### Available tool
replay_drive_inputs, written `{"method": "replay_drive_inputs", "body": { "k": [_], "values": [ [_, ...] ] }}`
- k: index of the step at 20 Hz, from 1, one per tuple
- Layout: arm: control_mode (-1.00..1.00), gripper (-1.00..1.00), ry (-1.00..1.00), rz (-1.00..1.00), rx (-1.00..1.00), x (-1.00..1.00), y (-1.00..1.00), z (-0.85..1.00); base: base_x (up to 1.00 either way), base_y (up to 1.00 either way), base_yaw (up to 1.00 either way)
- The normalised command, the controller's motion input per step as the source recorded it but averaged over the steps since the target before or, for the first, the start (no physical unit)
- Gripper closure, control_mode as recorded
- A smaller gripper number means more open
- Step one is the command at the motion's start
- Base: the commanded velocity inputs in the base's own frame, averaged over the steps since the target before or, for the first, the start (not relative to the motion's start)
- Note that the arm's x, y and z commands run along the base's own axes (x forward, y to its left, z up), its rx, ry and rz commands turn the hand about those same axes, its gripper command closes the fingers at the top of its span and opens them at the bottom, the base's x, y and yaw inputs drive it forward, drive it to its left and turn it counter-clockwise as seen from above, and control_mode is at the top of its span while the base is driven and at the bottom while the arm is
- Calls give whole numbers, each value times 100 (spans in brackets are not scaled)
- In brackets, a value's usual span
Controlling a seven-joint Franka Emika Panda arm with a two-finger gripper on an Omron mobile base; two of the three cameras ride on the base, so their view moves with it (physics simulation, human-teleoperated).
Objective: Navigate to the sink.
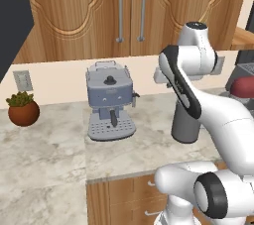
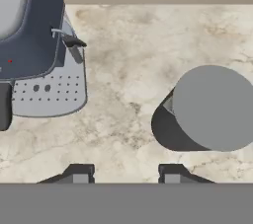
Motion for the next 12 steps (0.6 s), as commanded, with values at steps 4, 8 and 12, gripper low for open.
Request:
{"method": "replay_drive_inputs", "body": {
  "k": [4, 8, 12],
  "values": [
    [-100, -100, 0, -4, 0, -67, 0, 0, 0, 0, 0],
    [-100, -100, -8, -12, 0, -100, 0, 0, 0, 0, 0],
    [-100, -100, -17, -4, 0, -100, 10, 0, 0, 0, 0]
  ]
}}
